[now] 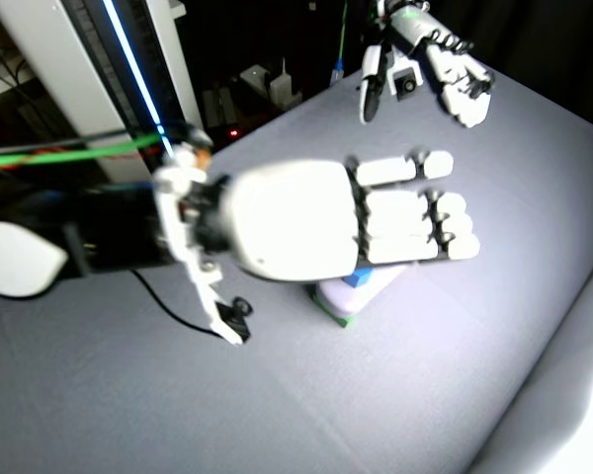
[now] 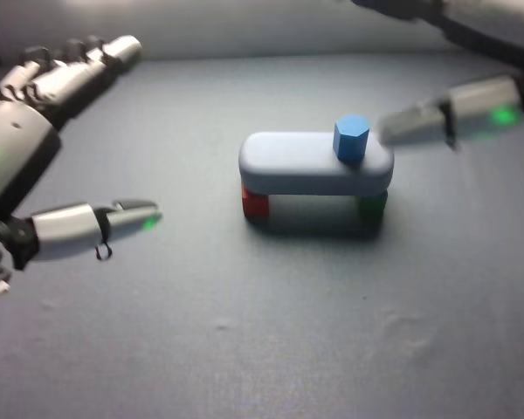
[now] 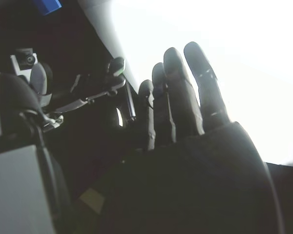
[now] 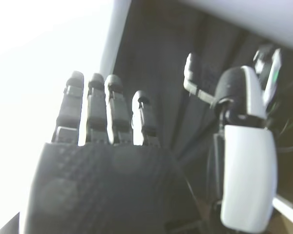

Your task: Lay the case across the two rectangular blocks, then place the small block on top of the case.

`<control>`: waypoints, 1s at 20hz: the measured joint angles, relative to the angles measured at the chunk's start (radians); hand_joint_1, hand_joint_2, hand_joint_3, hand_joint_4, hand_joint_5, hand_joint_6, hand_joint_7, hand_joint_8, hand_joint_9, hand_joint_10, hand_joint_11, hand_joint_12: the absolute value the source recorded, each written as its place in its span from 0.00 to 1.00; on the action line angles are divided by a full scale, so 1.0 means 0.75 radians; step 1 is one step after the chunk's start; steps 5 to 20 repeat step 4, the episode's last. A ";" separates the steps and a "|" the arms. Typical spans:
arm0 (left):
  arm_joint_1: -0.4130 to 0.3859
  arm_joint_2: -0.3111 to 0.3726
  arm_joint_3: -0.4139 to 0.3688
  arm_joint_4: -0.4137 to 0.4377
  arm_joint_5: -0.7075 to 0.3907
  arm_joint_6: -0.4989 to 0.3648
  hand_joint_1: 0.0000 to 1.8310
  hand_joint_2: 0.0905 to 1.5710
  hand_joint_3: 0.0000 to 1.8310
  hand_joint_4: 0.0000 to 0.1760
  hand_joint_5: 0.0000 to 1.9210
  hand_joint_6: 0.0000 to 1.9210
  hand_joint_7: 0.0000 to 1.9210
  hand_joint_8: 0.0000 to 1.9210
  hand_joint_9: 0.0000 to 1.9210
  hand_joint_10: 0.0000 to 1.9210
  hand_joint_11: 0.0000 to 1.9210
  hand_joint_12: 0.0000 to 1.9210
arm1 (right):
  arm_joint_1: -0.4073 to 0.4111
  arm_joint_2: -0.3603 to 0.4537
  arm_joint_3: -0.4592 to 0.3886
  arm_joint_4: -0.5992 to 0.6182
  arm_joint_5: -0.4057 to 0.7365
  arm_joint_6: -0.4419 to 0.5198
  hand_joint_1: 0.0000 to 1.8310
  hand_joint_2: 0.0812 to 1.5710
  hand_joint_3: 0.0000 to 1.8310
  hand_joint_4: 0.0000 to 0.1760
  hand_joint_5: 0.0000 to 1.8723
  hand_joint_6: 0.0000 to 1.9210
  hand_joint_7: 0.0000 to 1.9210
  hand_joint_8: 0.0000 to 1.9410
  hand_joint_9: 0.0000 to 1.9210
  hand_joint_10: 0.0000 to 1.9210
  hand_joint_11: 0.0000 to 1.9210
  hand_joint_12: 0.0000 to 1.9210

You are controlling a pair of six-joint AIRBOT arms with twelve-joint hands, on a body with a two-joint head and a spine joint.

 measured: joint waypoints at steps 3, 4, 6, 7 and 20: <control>0.008 0.022 0.003 0.025 -0.043 -0.047 0.00 0.70 0.00 0.39 0.04 0.00 0.07 0.00 0.10 0.00 0.00 0.51 | -0.175 0.077 -0.095 0.138 0.190 -0.018 0.37 0.60 0.01 0.81 0.00 0.00 0.02 0.00 0.04 0.01 0.03 0.02; 0.011 0.031 0.003 0.028 -0.050 -0.048 0.00 0.69 0.00 0.40 0.02 0.00 0.04 0.00 0.07 0.00 0.00 0.56 | -0.231 0.095 -0.122 0.201 0.282 -0.018 0.35 0.63 0.00 0.86 0.00 0.00 0.02 0.00 0.03 0.01 0.01 0.16; 0.011 0.031 0.003 0.028 -0.050 -0.048 0.00 0.69 0.00 0.40 0.02 0.00 0.04 0.00 0.07 0.00 0.00 0.56 | -0.231 0.095 -0.122 0.201 0.282 -0.018 0.35 0.63 0.00 0.86 0.00 0.00 0.02 0.00 0.03 0.01 0.01 0.16; 0.011 0.031 0.003 0.028 -0.050 -0.048 0.00 0.69 0.00 0.40 0.02 0.00 0.04 0.00 0.07 0.00 0.00 0.56 | -0.231 0.095 -0.122 0.201 0.282 -0.018 0.35 0.63 0.00 0.86 0.00 0.00 0.02 0.00 0.03 0.01 0.01 0.16; 0.011 0.031 0.003 0.028 -0.050 -0.048 0.00 0.69 0.00 0.40 0.02 0.00 0.04 0.00 0.07 0.00 0.00 0.56 | -0.231 0.095 -0.122 0.201 0.282 -0.018 0.35 0.63 0.00 0.86 0.00 0.00 0.02 0.00 0.03 0.01 0.01 0.16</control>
